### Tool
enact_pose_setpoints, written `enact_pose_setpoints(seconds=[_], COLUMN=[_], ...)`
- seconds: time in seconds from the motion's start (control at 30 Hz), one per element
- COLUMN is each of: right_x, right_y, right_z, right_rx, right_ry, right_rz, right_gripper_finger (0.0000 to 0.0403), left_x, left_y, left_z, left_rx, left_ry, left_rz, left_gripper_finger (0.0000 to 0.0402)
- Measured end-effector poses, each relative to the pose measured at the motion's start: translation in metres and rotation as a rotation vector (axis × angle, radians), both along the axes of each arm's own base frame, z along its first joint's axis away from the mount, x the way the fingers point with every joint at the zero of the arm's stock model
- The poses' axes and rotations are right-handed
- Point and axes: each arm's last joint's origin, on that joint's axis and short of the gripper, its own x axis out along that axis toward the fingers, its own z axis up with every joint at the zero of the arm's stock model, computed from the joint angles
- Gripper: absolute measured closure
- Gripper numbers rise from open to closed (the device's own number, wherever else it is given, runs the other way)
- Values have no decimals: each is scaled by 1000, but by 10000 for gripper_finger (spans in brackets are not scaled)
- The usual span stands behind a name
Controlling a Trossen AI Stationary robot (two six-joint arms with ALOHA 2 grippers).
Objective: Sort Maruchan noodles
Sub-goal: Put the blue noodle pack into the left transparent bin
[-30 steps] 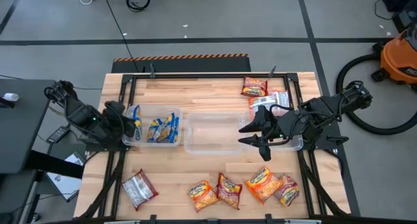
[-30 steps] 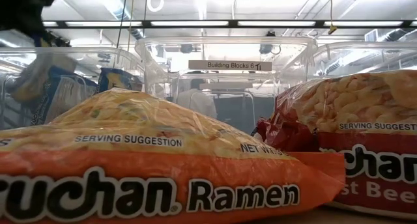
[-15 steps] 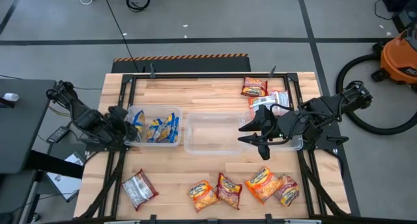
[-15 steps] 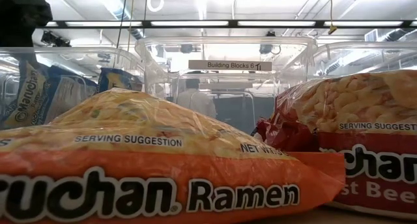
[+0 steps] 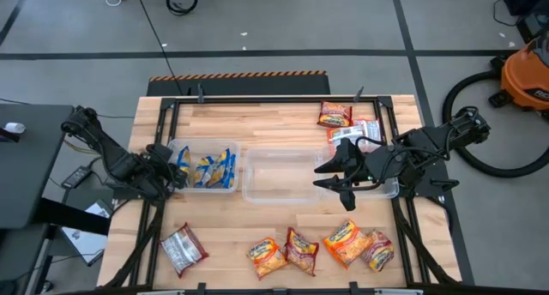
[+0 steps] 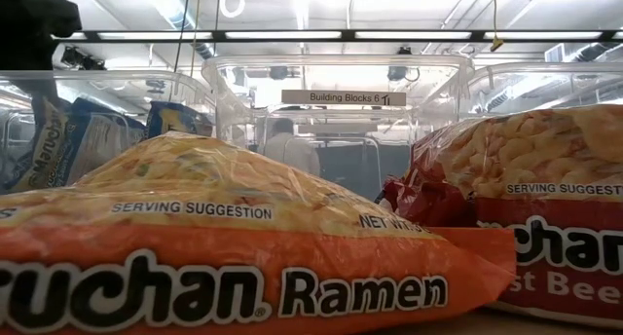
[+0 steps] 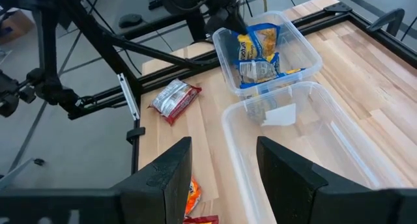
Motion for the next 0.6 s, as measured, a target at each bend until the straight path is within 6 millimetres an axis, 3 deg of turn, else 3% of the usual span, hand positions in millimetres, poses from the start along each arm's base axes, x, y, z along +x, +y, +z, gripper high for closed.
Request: enact_pose_setpoints(seconds=[0.17,0.33,0.6], right_x=[0,-1,0], right_y=[0,1,0], right_z=[0,0,0], right_rx=[4,6,-67], right_ry=[0,2,2], right_rz=[-1,12,45], right_gripper_finger=[224,224,224], left_x=[3,4,2], left_y=[0,1,10], left_z=[-1,-1,50], left_rx=[-15,-86,-69], left_ry=[21,90,0], left_rz=[24,7,-31], left_gripper_finger=[368,314,198])
